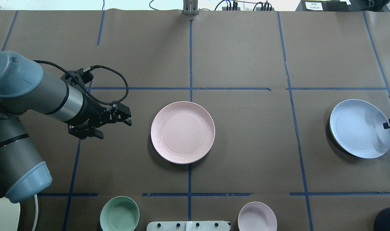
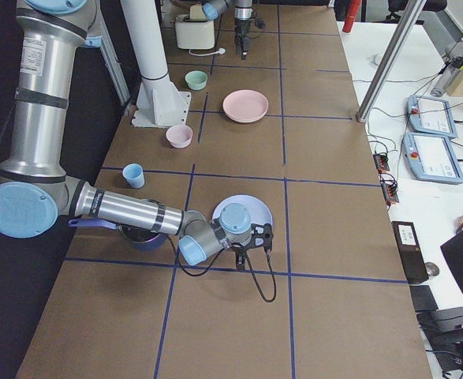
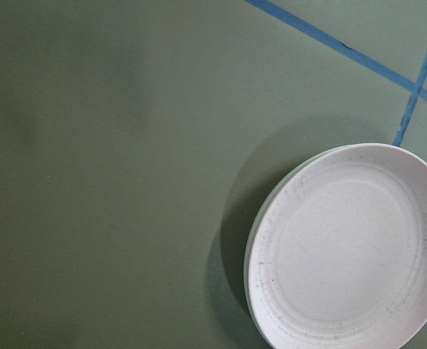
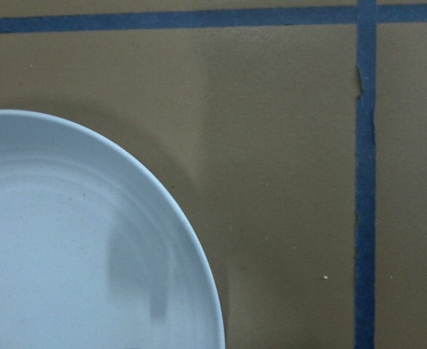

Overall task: Stack three plates with pink and blue
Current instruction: 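Withdraw the left gripper while the right gripper grasps the blue plate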

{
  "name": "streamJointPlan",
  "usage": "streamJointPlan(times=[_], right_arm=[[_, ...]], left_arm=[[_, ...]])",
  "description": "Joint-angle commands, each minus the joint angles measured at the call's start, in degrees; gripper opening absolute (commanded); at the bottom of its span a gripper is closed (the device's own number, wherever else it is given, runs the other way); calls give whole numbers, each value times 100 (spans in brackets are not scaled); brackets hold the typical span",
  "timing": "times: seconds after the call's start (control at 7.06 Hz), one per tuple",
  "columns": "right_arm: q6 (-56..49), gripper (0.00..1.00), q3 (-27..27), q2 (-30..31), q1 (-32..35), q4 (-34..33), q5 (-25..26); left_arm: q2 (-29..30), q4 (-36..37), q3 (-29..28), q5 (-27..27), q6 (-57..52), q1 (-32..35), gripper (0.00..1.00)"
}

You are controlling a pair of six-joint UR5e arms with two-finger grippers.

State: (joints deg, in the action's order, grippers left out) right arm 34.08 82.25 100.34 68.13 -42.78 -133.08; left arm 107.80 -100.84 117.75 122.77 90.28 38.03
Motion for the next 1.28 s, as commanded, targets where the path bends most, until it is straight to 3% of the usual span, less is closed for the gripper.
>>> streamJointPlan(times=[0.0, 0.14, 0.28, 0.43, 0.85, 1.13], right_arm=[[72, 85, -16, -15, -133, 15, 63], [82, 40, -25, -15, -133, 15, 72], [73, 14, -16, -23, -133, 15, 72], [55, 2, -7, -24, -133, 15, 63], [81, 0, 158, 3, -107, 33, -95], [125, 0, 369, -41, 382, 24, -804]], left_arm=[[-5, 3, 3, -7, -2, 11, 100], [-5, 3, 3, -7, -2, 20, 100], [-5, 3, 11, -25, -2, 20, 100], [-5, 3, 3, -51, -2, 20, 100], [-66, 3, 3, -86, -10, 37, 100], [-276, 21, 3, -86, -437, 204, 100]])
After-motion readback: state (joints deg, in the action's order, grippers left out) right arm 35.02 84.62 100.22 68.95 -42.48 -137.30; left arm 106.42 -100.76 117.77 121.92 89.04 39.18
